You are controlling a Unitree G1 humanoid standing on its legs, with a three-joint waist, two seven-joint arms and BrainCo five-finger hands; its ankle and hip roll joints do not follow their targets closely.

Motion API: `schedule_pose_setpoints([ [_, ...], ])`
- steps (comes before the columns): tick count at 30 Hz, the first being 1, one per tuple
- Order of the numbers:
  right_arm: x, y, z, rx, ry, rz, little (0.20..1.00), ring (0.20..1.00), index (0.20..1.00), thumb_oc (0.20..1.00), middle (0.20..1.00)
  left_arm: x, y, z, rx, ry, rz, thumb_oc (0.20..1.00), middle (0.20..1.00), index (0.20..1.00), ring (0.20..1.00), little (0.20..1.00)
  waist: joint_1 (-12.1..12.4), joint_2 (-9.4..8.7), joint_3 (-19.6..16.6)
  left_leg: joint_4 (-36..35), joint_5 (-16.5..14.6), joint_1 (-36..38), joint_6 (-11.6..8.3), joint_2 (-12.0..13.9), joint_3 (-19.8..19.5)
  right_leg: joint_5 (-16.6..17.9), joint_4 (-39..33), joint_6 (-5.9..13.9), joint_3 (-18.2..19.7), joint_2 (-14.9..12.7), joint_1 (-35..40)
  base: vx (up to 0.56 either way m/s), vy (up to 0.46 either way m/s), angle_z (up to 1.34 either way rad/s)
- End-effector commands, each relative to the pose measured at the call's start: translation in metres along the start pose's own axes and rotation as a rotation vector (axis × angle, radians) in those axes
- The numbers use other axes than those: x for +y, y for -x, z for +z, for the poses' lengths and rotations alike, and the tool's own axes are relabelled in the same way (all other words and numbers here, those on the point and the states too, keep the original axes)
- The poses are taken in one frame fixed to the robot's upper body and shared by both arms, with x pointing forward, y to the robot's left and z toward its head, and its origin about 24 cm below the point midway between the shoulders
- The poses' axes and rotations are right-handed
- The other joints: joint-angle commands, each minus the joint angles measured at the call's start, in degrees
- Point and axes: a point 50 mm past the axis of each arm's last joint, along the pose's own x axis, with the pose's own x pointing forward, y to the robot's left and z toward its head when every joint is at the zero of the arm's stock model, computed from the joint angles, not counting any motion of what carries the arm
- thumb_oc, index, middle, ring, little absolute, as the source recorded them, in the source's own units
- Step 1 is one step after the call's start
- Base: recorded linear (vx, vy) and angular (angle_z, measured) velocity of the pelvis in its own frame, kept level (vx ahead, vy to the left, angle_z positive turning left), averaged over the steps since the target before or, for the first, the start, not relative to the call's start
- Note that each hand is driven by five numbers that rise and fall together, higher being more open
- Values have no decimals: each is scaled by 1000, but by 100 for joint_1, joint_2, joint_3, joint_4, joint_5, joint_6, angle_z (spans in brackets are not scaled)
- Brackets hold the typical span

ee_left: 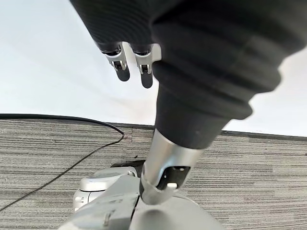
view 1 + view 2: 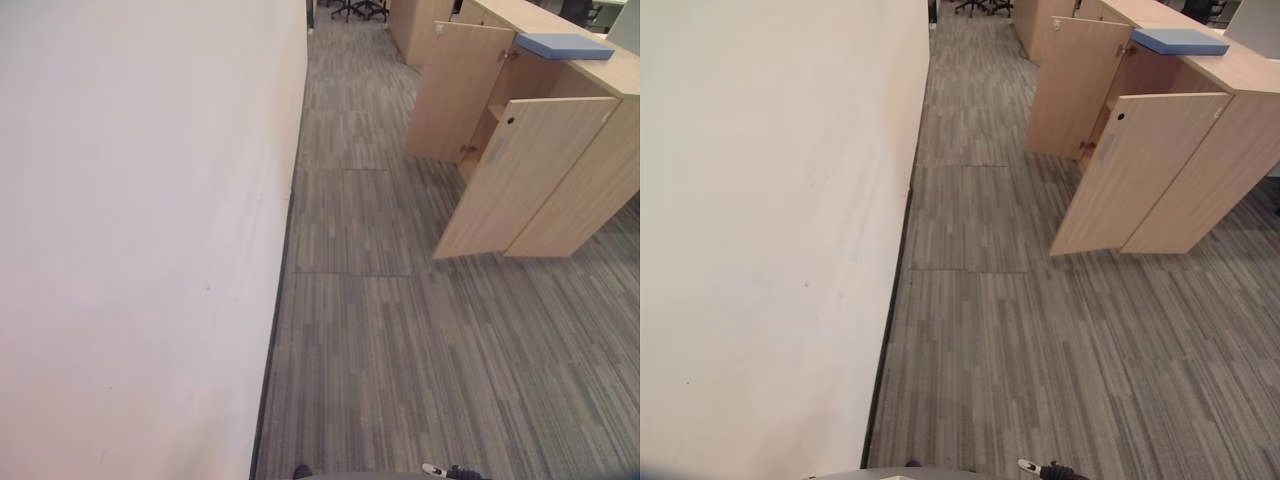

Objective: Put the empty folder in the office cabinet

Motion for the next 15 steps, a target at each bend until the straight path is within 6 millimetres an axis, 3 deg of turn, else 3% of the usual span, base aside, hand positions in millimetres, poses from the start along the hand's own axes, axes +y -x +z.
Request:
schedule_pose_setpoints([
  [1, -11, -1, 11, -5, 2, -19, 1000, 1000, 1000, 1000, 1000, 1, -1, 4, 20, -70, -1, 1000, 1000, 1000, 1000, 1000, 8, -39, -92, 13, -415, 133, -316, 229, 223, 232, 35, 746, -184, -318, -225, 0, 0, 0],
  [15, -14, -1, 17, 12, 104, -12, 1000, 1000, 1000, 1000, 1000, 7, -3, 26, -44, -119, 3, 1000, 1000, 1000, 1000, 1000, 4, -70, 42, 13, -384, 73, -331, 314, 175, 143, 35, 649, -196, -239, -293, 22, -37, 1],
])
